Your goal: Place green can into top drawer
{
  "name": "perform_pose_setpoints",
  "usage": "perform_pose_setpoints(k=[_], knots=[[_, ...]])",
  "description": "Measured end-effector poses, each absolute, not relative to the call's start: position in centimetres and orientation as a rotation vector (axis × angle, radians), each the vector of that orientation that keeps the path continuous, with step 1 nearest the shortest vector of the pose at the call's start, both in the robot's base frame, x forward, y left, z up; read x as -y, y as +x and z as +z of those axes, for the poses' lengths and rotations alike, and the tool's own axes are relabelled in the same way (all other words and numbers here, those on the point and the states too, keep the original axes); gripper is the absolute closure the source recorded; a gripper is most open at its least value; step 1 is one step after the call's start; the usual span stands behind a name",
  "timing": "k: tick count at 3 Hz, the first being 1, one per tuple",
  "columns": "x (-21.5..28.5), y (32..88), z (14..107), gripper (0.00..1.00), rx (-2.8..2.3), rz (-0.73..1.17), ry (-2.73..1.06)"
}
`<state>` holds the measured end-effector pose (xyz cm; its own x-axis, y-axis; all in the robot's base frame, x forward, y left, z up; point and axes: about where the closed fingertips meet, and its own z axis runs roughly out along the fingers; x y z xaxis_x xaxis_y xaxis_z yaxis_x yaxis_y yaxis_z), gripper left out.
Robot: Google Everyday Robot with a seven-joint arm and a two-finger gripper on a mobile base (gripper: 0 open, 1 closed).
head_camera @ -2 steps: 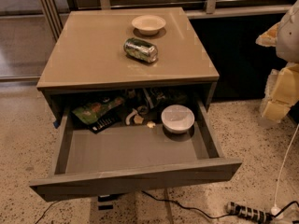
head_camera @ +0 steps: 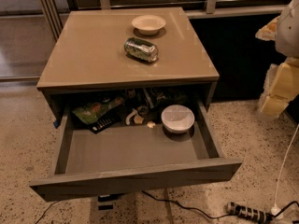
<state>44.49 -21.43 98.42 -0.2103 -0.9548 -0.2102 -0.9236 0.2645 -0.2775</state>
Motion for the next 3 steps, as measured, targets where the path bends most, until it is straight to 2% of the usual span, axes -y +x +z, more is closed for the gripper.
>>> perform_pose_setpoints(k=[3], knots=[[20.4, 53.5, 103.9, 0.00, -2.123, -0.187, -1.634]])
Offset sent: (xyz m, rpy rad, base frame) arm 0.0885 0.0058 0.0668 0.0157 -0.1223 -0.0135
